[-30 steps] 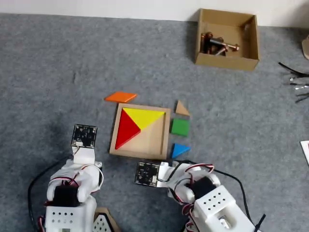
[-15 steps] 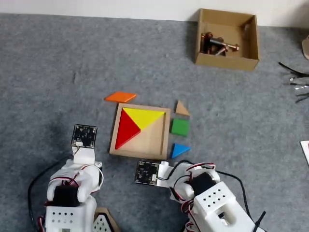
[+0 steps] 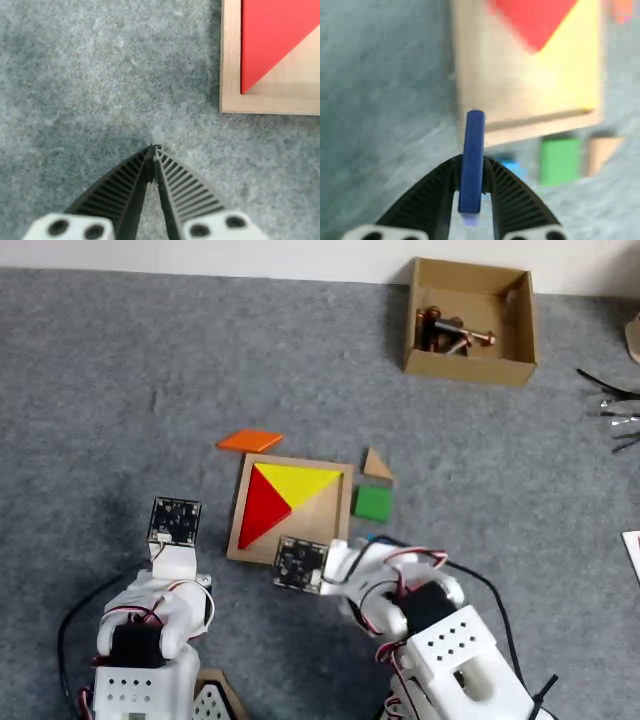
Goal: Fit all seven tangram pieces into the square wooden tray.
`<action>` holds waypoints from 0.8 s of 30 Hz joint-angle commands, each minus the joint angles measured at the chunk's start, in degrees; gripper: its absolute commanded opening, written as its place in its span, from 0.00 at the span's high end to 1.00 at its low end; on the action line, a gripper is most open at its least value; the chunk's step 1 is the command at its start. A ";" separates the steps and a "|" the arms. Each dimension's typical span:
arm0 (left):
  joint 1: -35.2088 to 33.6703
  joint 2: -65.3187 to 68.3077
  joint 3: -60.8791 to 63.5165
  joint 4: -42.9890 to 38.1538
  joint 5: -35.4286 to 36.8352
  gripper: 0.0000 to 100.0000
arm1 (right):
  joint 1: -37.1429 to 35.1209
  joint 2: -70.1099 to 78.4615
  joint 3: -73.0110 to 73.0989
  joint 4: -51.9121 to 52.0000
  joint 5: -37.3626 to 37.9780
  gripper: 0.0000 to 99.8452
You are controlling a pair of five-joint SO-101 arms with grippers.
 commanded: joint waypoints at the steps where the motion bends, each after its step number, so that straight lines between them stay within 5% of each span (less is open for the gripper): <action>1: -0.75 -0.92 1.10 0.26 0.35 0.99 | 0.84 0.84 -3.82 -8.13 -0.35 1.00; 12: -0.75 -0.92 1.10 0.26 0.35 0.99 | -2.15 29.32 -15.87 -17.54 -0.53 0.99; 24: -0.75 -0.92 1.10 0.26 0.35 0.99 | -3.30 42.86 -21.67 -28.00 0.18 0.99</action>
